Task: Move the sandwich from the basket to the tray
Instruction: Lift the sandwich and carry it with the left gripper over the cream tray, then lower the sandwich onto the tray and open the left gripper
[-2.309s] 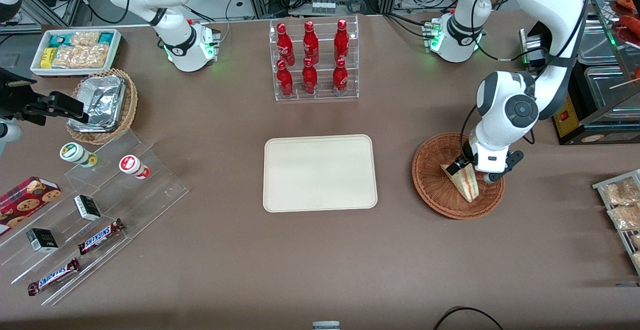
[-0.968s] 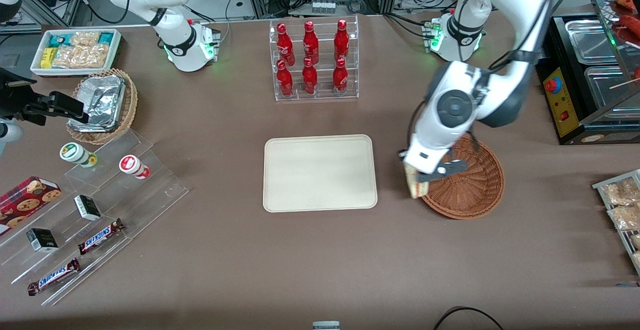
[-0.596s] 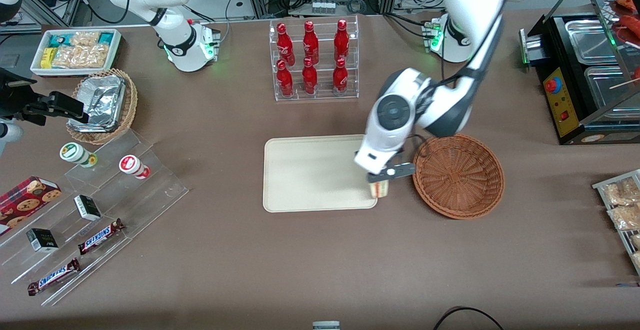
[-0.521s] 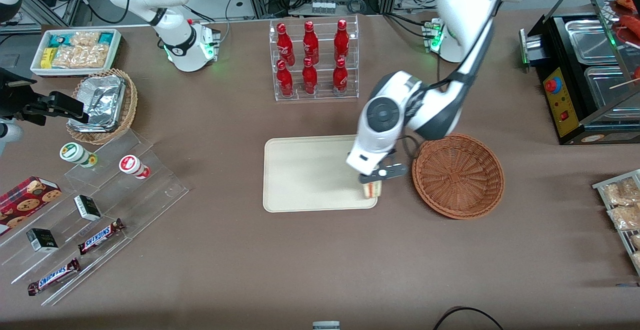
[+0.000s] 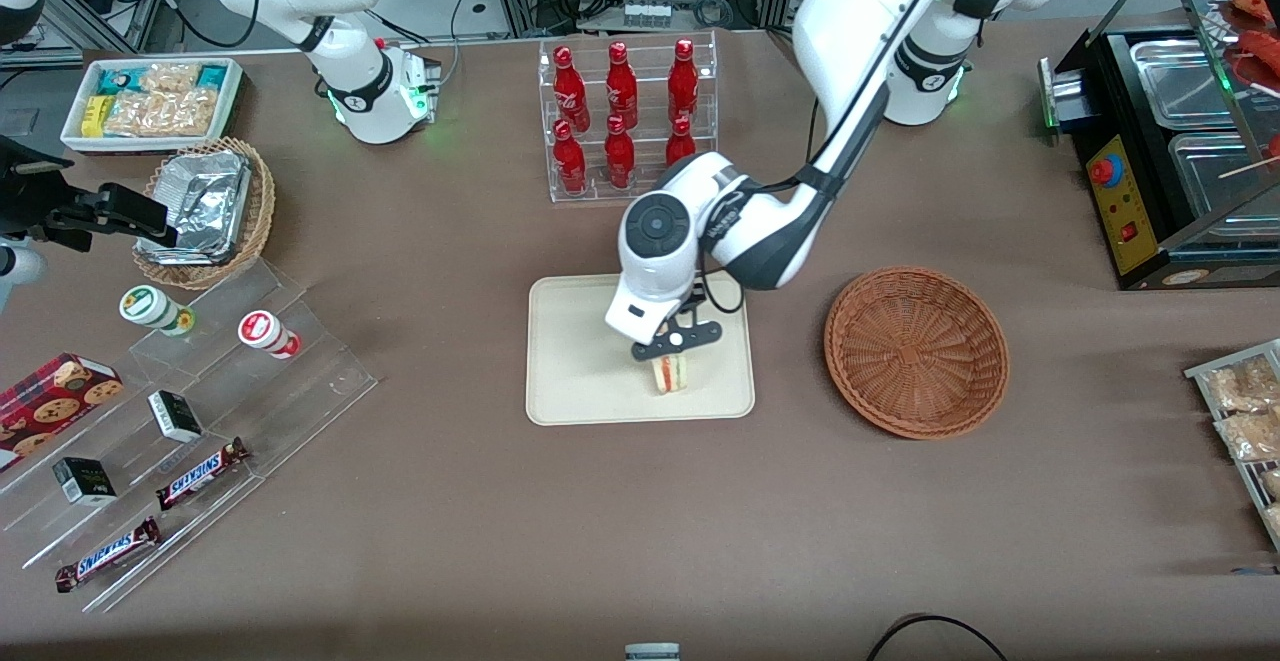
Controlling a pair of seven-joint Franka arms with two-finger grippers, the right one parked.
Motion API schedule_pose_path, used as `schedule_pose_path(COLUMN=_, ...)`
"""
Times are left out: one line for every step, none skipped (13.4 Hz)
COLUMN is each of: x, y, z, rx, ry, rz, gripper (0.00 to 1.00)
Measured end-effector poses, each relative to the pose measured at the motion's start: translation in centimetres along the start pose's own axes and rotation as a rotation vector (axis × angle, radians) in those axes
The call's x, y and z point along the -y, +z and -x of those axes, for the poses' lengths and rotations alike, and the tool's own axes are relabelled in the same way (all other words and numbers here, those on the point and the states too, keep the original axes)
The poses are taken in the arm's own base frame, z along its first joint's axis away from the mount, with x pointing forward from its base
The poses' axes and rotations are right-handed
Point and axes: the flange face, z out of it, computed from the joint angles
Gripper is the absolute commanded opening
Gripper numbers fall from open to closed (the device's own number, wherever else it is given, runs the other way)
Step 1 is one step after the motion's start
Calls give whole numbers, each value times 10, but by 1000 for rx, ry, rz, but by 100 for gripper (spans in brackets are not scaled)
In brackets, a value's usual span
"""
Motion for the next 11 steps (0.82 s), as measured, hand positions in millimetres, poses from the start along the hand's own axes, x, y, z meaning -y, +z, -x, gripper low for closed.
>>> schedule_pose_path(x=-7, y=4, z=4, rx=-2, ry=-6, rz=5, gripper=0)
schedule_pose_path(x=-12, y=8, z=7, rx=-2, ry=-7, rz=7, gripper=0)
schedule_pose_path(x=-16, y=14, z=10, rx=0, ry=-8, rz=5, gripper=0)
schedule_pose_path(x=-18, y=19, z=12, rx=1, ry=-9, rz=1, gripper=0)
schedule_pose_path(x=-20, y=23, z=15, rx=0, ry=-8, rz=-2, gripper=1)
schedule_pose_path(x=-23, y=27, z=17, rx=-2, ry=-9, rz=0, gripper=85)
schedule_pose_path(x=-24, y=30, z=18, rx=-4, ry=-9, rz=5, gripper=100)
schedule_pose_path(x=-25, y=32, z=18, rx=-5, ry=-9, rz=9, gripper=100)
schedule_pose_path(x=-25, y=31, z=18, rx=-7, ry=-10, rz=11, gripper=100)
schedule_pose_path(x=-26, y=29, z=16, rx=-11, ry=-10, rz=16, gripper=100)
schedule_pose_path(x=-27, y=23, z=14, rx=-17, ry=-12, rz=25, gripper=100)
